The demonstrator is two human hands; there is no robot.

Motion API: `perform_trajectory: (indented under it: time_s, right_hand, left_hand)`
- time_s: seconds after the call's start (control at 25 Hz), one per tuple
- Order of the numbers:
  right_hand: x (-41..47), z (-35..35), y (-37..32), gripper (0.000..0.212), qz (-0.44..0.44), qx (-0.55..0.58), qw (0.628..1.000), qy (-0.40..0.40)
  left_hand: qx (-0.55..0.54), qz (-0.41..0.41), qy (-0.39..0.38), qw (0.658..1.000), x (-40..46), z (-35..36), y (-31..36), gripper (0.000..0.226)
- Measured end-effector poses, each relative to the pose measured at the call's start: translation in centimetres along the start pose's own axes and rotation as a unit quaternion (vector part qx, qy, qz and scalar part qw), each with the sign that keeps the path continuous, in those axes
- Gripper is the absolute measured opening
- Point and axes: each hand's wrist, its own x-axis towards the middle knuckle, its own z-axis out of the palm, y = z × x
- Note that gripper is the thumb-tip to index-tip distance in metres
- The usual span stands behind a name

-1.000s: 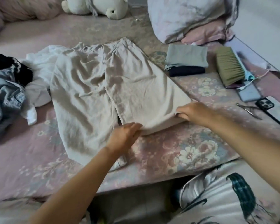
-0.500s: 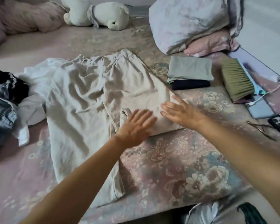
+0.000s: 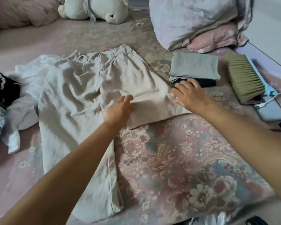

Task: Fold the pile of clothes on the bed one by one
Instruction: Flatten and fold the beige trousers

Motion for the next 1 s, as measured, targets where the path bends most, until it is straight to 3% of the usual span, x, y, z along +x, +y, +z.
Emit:
perform_trajectory:
  time_s: [0.08, 0.16, 0.24, 0.36, 0.52, 0.6, 0.72, 0.8, 1.0]
  right_hand:
    - [1.1, 0.4, -1.5, 0.025, 0.059, 0.007, 0.998, 0.022]
    - [0.6, 1.4, -3.0, 0.038, 0.003, 0.100, 0.995, 0.026]
    - [-0.9, 2.2, -3.9, 0.057, -0.026, 0.142, 0.989, -0.029]
    - [-2.0, 3.0, -3.7, 0.074, 0.011, 0.081, 0.994, -0.067]
    - [-2.1, 2.9, -2.6, 0.053, 0.026, 0.049, 0.998, -0.034]
    - [-2.5, 2.4, -2.3, 0.036, 0.035, 0.121, 0.992, -0.002]
    - [-2.6, 0.4, -2.0, 0.021, 0.068, 0.177, 0.982, 0.017]
    - [-3.7, -1.9, -2.0, 0.020, 0.037, 0.176, 0.984, 0.014]
    - [-11.3, -7.6, -4.0, 0.010, -0.053, 0.232, 0.967, -0.087]
  left_hand:
    - [0.094, 0.016, 0.036, 0.995, 1.2, 0.1, -0.1, 0.036]
    - [0.127, 0.159, 0.070, 0.977, 0.6, 1.4, 0.1, 0.030]
    - [0.144, 0.252, 0.028, 0.957, -1.1, 3.0, 0.2, 0.044]
    - [0.234, 0.219, -0.072, 0.945, -2.2, 3.6, 0.3, 0.065]
    - [0.224, 0.230, -0.026, 0.947, -1.5, 3.7, 0.4, 0.049]
    - [0.165, 0.219, -0.029, 0.961, -1.8, 2.7, 0.4, 0.055]
    - [0.046, 0.119, -0.029, 0.991, -2.7, 0.6, 2.2, 0.029]
    - [-0.015, 0.100, -0.031, 0.994, -4.6, -0.7, 4.4, 0.021]
    - [-0.075, 0.086, -0.193, 0.975, -12.4, -1.8, 7.0, 0.027]
